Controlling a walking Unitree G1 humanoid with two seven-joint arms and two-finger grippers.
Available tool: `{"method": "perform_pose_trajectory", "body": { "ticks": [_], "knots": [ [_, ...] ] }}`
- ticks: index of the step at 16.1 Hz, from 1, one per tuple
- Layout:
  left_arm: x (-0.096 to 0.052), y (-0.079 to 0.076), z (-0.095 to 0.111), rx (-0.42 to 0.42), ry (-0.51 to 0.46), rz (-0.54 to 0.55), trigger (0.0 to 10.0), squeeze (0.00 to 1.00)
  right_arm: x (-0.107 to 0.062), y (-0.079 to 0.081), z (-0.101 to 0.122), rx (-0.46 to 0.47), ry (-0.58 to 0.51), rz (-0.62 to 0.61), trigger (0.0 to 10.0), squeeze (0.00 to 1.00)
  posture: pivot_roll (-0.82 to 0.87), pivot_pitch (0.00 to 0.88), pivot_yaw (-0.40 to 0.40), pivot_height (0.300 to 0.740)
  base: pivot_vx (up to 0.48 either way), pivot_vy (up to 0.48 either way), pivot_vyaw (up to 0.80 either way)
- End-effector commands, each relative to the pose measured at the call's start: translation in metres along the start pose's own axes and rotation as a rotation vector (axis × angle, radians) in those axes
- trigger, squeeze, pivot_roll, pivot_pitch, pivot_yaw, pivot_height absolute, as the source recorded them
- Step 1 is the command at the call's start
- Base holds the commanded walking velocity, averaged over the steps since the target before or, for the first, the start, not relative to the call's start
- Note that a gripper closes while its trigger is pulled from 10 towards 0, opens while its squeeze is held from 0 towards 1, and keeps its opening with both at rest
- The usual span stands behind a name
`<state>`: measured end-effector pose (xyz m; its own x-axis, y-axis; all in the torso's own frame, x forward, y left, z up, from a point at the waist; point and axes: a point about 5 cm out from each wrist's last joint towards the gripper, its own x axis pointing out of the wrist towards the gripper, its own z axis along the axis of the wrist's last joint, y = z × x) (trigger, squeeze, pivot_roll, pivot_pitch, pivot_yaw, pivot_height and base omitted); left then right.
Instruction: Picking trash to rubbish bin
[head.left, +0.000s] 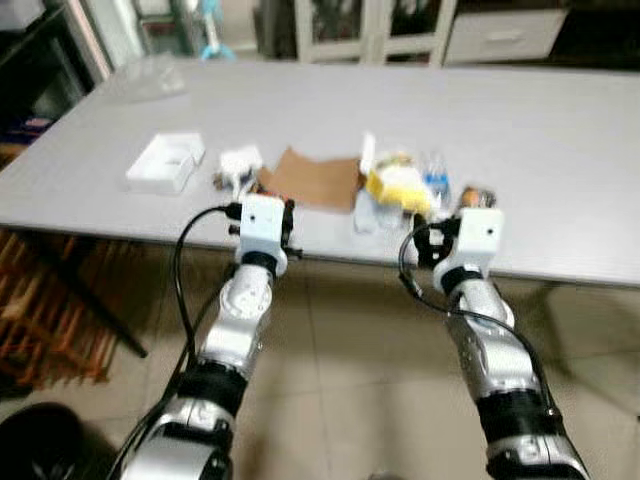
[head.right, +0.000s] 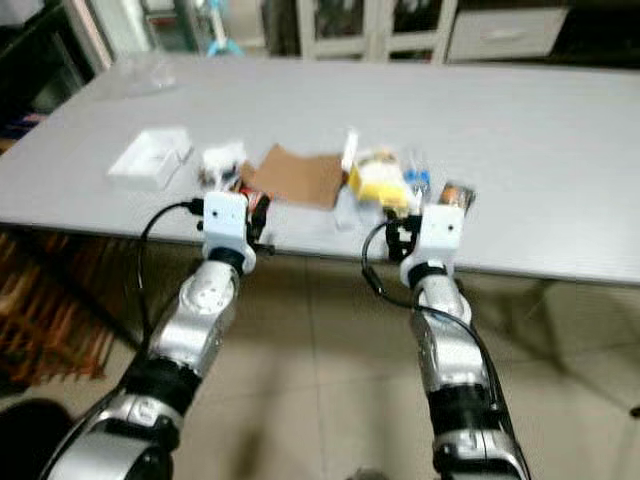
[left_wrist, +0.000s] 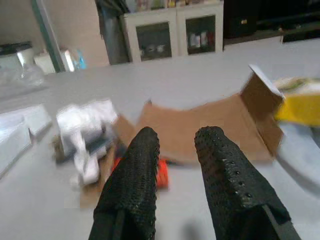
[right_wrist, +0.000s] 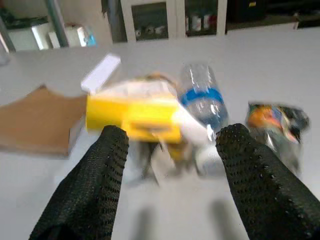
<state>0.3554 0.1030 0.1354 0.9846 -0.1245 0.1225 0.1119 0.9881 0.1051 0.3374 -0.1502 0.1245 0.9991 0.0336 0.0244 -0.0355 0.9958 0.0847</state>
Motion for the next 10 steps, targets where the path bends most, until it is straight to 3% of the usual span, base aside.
{"method": "perform_pose_trajectory", "body": {
  "ticks": [1, 6, 8, 10],
  "knots": [
    [-0.0003, 0.0108, -0.0021, 0.014, 0.01, 0.029, 10.0, 0.0, 0.0019, 0.0107, 0.0026, 0.025, -0.007, 0.032, 10.0, 0.0, -0.05, 0.1, 0.048, 0.74, 0.48, 0.0, -0.8],
    [-0.0003, 0.0099, -0.0019, 0.017, 0.009, 0.027, 10.0, 0.0, 0.0017, 0.0108, 0.0024, 0.019, -0.006, 0.034, 10.0, 0.0, -0.05, 0.098, 0.049, 0.74, 0.48, 0.0, -0.8],
    [-0.0001, 0.0094, -0.001, 0.013, 0.0, 0.02, 10.0, 0.0, 0.0017, 0.0105, 0.0031, 0.018, -0.017, 0.028, 10.0, 0.0, -0.05, 0.098, 0.048, 0.74, 0.45, 0.0, 0.0],
    [-0.0004, 0.0069, 0.0012, -0.01, -0.019, 0.003, 10.0, 0.0, 0.002, 0.0103, 0.0029, 0.018, -0.014, 0.028, 10.0, 0.0, -0.05, 0.097, 0.048, 0.74, 0.0, 0.0, 0.0]
  ]
}}
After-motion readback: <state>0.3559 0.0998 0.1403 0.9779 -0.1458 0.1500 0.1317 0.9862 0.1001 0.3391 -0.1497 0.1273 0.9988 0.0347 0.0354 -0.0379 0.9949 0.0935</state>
